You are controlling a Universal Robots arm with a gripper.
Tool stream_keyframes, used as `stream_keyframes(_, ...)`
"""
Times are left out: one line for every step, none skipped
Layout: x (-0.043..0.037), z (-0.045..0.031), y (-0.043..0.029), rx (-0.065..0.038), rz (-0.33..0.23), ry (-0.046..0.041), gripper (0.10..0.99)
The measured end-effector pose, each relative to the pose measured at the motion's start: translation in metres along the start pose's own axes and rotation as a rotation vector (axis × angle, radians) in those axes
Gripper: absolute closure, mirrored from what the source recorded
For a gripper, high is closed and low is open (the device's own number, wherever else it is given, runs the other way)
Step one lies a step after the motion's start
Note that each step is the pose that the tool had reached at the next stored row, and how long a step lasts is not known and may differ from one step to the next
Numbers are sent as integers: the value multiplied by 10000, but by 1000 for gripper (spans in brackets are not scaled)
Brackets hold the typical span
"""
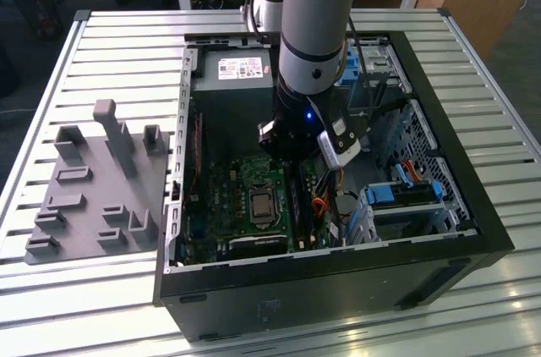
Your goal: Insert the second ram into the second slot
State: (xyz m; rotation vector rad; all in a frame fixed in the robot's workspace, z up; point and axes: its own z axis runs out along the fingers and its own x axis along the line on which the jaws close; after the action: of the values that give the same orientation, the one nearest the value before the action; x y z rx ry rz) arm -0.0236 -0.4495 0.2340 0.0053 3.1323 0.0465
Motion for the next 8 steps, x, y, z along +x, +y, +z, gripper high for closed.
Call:
stream_keyframes(0,4,0,0,0,0,953)
stream_keyframes(0,5,0,1,0,0,953)
stream_keyframes(0,5,0,2,0,1,953)
stream_keyframes(0,7,0,2,0,1,953)
stream_keyframes(0,9,0,0,0,0,953)
stream_keyframes(0,12,0,-2,0,-1,953)
stream_keyframes(0,14,0,-2,0,-1,953)
stream_keyframes(0,16,0,-1,0,0,953)
